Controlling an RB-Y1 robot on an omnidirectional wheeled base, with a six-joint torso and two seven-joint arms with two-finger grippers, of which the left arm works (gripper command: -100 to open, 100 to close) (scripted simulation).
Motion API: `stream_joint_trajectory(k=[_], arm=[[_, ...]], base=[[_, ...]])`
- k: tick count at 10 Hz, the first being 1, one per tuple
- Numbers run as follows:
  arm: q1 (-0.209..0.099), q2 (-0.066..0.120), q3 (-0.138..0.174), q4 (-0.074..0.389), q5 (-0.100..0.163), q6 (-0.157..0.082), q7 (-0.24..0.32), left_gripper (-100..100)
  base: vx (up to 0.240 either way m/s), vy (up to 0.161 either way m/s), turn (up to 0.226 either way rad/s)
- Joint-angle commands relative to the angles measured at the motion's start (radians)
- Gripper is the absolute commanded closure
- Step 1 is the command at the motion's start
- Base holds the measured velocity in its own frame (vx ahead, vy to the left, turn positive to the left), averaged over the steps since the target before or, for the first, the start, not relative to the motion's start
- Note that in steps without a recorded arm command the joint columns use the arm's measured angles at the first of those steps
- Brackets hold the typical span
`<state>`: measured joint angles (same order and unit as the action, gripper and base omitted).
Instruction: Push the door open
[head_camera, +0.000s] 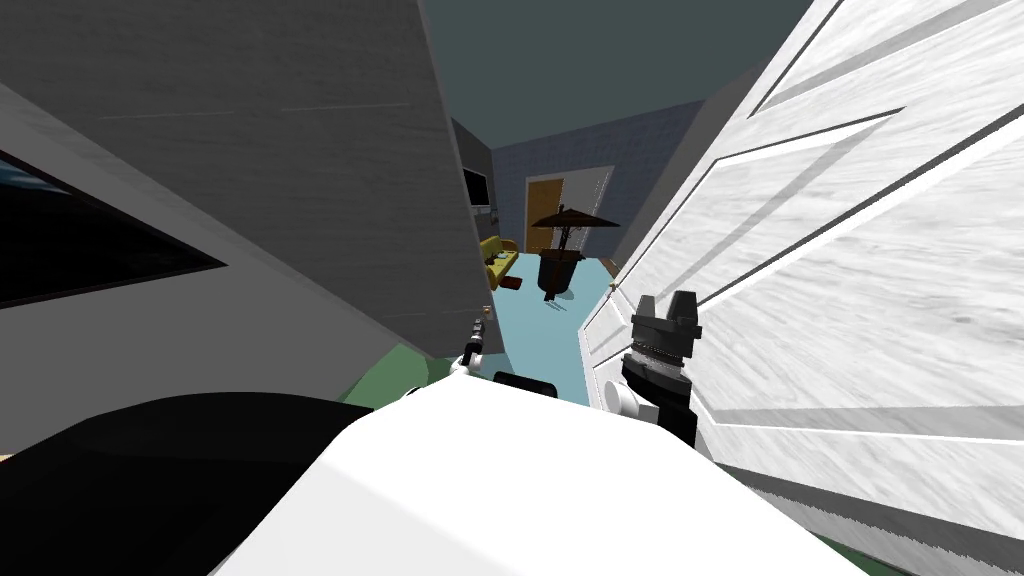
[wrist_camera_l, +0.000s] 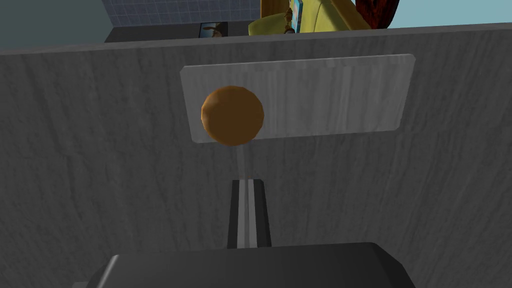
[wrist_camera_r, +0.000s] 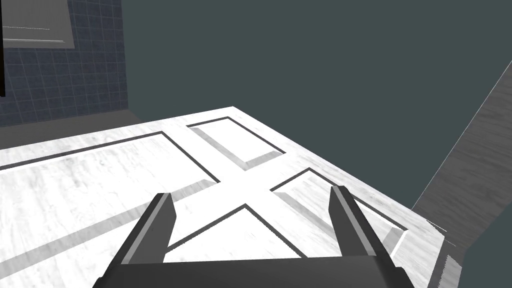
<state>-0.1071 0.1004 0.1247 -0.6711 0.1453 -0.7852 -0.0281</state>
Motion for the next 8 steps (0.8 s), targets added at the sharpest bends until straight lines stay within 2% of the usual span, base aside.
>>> stream_joint_trajectory(k=[1, 5, 6, 8], arm=[[0.001, -0.003, -0.001, -0.003, 0.0, 0.003, -0.001, -100], [0.002, -0.015, -0.005, -0.012, -0.001, 0.009, -0.002, -100], [0.001, -0.014, -0.005, -0.01, -0.001, 0.008, -0.002, -100], [0.002, -0.012, -0.002, -0.007, 0.001, 0.003, -0.003, -100]], base=[[-0.192, -0.081, 0.029], [-0.21, -0.109, 0.032], [-0.095, -0.049, 0.008], [0.133, 0.007, -0.022]])
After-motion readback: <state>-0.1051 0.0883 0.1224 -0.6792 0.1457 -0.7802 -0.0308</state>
